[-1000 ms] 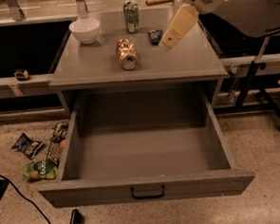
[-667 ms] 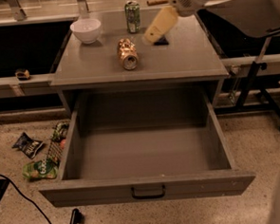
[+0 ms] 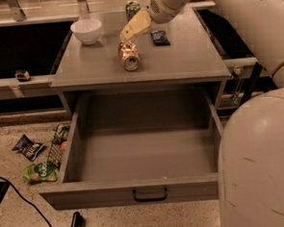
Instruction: Place orange can into top drawer
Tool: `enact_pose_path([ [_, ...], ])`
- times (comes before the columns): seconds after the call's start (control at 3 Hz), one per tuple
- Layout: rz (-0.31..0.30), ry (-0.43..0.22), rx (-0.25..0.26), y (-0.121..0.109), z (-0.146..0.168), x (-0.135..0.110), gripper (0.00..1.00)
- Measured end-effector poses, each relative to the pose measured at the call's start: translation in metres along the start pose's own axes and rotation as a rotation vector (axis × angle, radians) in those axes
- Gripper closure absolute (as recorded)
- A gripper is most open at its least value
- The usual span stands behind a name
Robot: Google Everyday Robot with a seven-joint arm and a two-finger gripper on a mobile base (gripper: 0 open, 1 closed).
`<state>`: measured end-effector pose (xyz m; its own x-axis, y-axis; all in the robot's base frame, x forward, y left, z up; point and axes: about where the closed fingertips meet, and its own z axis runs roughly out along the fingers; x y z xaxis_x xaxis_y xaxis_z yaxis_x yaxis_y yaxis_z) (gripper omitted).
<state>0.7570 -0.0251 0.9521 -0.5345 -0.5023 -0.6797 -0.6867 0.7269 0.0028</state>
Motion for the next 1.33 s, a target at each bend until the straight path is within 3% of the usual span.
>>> enact_pose_path([
  [0.33,0.000,0.000,0.000,0.000,0.000,0.000,0.00],
  [0.67,0.085,-0.002,-0.006,0.003,0.021,-0.005,0.00],
  [1.33,0.354,0.019,0.027,-0.001,0.088,-0.009,0.00],
])
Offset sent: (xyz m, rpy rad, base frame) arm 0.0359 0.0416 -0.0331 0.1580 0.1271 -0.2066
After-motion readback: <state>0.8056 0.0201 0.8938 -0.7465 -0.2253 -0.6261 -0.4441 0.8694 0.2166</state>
